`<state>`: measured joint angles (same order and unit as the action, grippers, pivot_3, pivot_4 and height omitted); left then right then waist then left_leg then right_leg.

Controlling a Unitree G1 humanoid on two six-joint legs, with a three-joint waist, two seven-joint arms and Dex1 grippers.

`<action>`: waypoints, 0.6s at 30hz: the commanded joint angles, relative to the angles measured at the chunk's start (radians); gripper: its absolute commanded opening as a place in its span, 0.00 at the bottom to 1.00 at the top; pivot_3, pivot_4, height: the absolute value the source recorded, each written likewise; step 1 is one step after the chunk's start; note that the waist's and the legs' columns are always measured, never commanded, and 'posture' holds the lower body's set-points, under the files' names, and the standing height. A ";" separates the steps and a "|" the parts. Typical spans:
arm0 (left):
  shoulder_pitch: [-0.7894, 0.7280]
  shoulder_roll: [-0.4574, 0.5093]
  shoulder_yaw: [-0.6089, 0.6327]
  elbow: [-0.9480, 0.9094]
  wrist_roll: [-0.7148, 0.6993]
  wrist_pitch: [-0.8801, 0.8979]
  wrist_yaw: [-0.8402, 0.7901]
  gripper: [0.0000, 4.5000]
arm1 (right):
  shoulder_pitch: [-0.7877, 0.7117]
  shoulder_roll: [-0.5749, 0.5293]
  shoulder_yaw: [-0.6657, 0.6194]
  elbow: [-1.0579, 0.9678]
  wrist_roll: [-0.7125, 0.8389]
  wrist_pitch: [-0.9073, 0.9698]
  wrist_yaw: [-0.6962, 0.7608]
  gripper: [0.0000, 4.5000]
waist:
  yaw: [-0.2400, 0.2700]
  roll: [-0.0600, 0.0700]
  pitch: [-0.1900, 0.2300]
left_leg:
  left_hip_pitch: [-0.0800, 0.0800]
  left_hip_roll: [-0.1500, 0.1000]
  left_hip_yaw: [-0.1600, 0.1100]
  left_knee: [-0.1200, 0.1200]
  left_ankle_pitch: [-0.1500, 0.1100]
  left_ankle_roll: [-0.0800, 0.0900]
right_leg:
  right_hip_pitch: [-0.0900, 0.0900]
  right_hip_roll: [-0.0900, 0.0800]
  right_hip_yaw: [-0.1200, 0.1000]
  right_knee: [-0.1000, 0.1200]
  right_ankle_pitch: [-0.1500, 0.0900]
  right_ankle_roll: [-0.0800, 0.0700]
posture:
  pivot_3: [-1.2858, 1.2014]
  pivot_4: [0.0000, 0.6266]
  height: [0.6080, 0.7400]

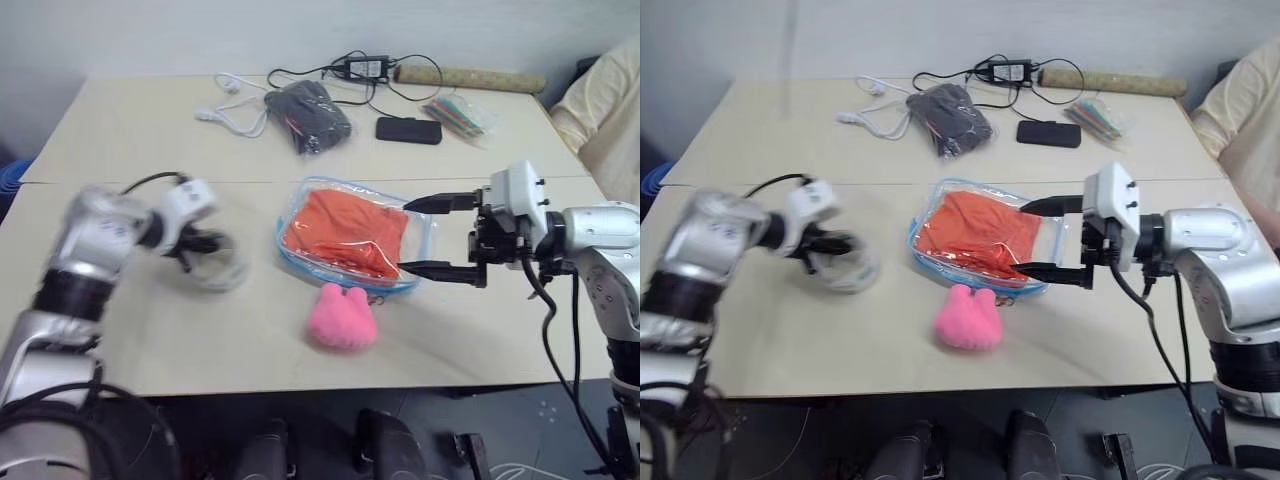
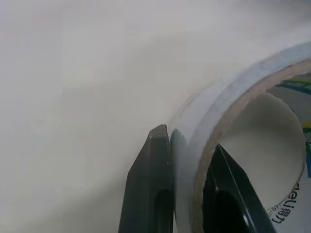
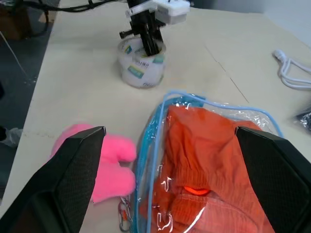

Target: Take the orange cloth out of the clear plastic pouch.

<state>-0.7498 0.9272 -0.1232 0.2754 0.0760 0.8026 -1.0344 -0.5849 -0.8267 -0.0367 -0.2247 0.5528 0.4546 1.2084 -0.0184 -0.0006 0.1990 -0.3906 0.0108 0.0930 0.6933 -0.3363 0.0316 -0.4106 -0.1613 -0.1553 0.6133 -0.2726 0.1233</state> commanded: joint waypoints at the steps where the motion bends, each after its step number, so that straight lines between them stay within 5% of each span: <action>1: 0.158 0.111 0.220 -0.061 -0.024 0.108 0.080 0.05 | -0.049 0.020 0.017 -0.003 0.010 -0.015 0.019 1.00 | -0.002 0.000 0.000 | 0.000 0.001 0.000 0.000 0.000 0.000 | 0.000 0.000 0.000 0.001 0.000 0.000 | 0.52 0.24 1.00; 6: 0.410 0.183 0.518 -0.066 -0.050 0.189 0.175 0.05 | -0.089 0.059 0.058 0.015 0.011 -0.016 0.051 1.00 | -0.008 -0.001 0.000 | 0.000 0.002 0.000 -0.001 0.000 0.000 | 0.000 -0.001 0.000 0.000 0.000 0.000 | 0.52 0.24 1.00; 13: 0.627 0.147 0.716 -0.098 -0.052 0.213 0.307 0.05 | -0.152 0.099 0.102 0.100 -0.010 -0.046 0.106 1.00 | 0.018 -0.002 -0.001 | 0.001 0.001 0.001 0.000 -0.001 0.000 | 0.000 -0.003 0.001 0.002 0.000 0.000 | 0.52 0.24 1.00; 14: 0.644 0.141 0.735 -0.109 -0.061 0.223 0.312 0.20 | -0.160 0.102 0.106 0.112 -0.014 -0.051 0.113 1.00 | 0.017 -0.002 -0.001 | 0.001 0.001 0.001 0.000 -0.001 0.000 | 0.000 -0.003 0.001 0.002 0.000 0.000 | 0.52 0.24 1.00; 18: 0.696 0.140 0.779 -0.166 -0.089 0.255 0.328 0.44 | -0.172 0.109 0.109 0.139 -0.022 -0.066 0.132 1.00 | 0.016 -0.003 -0.001 | 0.002 0.001 0.001 0.000 -0.001 0.000 | -0.001 -0.003 0.001 0.003 0.000 0.000 | 0.52 0.24 1.00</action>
<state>-0.0647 1.0456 0.6101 0.1575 -0.0057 1.0469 -0.7191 -0.7384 -0.7193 0.0796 -0.0730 0.5296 0.4108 1.3272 -0.0020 -0.0032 0.1976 -0.3890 0.0120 0.0944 0.6930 -0.3374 0.0310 -0.4117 -0.1642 -0.1540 0.6170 -0.2728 0.1228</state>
